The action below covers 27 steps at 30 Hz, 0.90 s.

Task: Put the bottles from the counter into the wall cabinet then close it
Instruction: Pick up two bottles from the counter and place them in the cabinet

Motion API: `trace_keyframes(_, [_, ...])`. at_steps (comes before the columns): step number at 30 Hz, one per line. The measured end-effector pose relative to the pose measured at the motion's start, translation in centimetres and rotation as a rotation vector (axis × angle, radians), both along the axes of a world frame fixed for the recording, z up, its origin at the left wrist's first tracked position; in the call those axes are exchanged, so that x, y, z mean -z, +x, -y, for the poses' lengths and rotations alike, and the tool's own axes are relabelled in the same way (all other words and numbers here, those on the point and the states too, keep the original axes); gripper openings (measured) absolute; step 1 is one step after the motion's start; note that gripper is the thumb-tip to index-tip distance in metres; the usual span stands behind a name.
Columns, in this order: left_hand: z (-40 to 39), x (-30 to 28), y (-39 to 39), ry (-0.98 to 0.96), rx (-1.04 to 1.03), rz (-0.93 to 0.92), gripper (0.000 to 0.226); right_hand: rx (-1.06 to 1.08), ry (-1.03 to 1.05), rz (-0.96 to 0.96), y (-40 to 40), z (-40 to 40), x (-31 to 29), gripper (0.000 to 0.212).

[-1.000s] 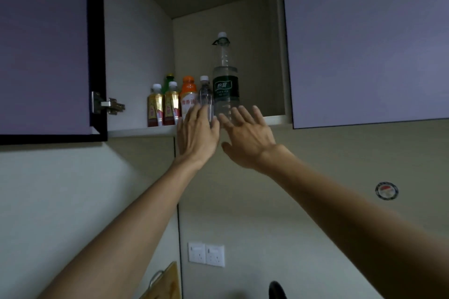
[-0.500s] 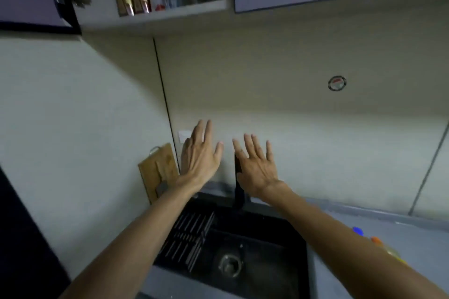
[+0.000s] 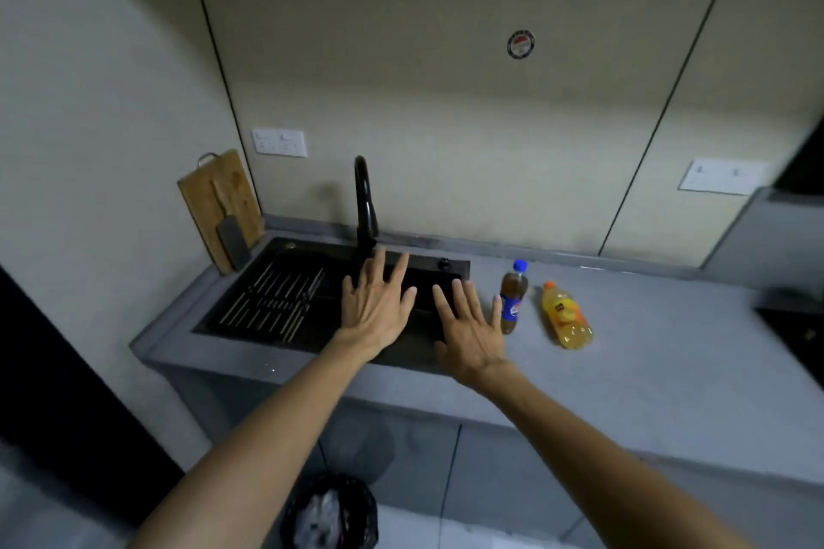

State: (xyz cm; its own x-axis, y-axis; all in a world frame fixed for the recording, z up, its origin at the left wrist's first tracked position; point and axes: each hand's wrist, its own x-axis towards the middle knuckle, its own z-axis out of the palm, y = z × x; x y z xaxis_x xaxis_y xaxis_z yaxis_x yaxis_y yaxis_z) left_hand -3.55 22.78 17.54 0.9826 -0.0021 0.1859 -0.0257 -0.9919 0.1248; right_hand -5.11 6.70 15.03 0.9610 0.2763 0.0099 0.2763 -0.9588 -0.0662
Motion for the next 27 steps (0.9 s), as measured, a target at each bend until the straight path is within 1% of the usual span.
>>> trace_keyframes(4, [3.7, 1.8, -2.6, -0.017, 0.029, -0.100, 0.066, 0.157, -0.010, -0.084, -3.9, 6.5, 1.8, 0.087])
trace_keyframes(7, [6.9, 1.9, -3.5, -0.010, 0.080, -0.116, 0.069, 0.303, 0.015, -0.137, -4.7, 11.4, 1.8, 0.090])
trace_keyframes(9, [9.0, 1.8, -3.5, -0.009, 0.108, -0.118, 0.069, 0.362, 0.033, -0.151, -4.8, 14.1, 1.6, 0.090])
trace_keyframes(13, [12.9, 1.7, -1.8, -0.017, 0.138, -0.132, 0.063, 0.419, 0.059, -0.130, -4.2, 17.7, 2.3, 0.092])
trace_keyframes(16, [16.1, 2.4, 0.2, -0.033, 0.144, -0.175, 0.064, 0.442, 0.074, -0.159, -2.7, 19.6, 3.2, 0.094])
trace_keyframes(19, [18.9, 3.8, 3.0, -0.013, 0.145, -0.185, 0.064, 0.420, 0.077, -0.190, -0.1, 20.9, 4.2, 0.093])
trace_keyframes(21, [20.6, 4.6, 5.3, 0.008, 0.110, -0.197, 0.064, 0.395, 0.072, -0.206, 2.1, 22.1, 5.0, 0.094])
trace_keyframes(23, [22.5, 5.6, 7.4, -0.078, 0.049, -0.247, 0.069, 0.374, 0.045, -0.238, 4.5, 23.6, 6.3, 0.094])
trace_keyframes(27, [24.8, 9.0, 12.0, -0.526, -0.181, -0.364, 0.102, 0.325, 0.027, -0.264, 9.7, 26.4, 9.4, 0.094])
